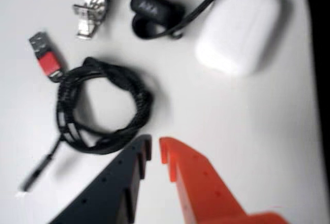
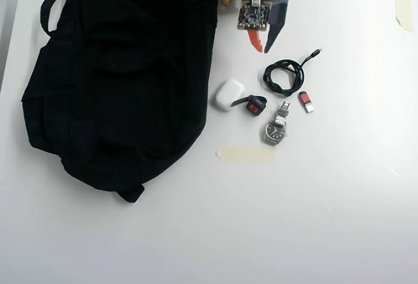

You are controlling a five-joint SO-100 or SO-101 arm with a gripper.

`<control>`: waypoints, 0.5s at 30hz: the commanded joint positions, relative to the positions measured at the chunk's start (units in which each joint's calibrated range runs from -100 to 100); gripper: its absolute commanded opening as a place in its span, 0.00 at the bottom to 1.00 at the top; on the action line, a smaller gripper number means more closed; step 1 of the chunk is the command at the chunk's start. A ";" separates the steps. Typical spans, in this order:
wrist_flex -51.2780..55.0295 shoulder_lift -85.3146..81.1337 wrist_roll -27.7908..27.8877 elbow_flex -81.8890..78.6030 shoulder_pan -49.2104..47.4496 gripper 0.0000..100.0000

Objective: Put the usbc cable into the black bag

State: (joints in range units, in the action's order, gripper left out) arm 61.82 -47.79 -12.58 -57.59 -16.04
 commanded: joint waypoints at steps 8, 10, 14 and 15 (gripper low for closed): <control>0.11 19.33 -14.69 16.26 -9.39 0.03; 0.11 20.82 -17.21 16.98 -10.22 0.03; -0.15 22.48 -20.41 16.89 -11.79 0.04; -0.15 22.73 -20.35 16.80 -12.09 0.06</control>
State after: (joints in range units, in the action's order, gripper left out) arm 62.25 -25.52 -31.87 -43.00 -27.19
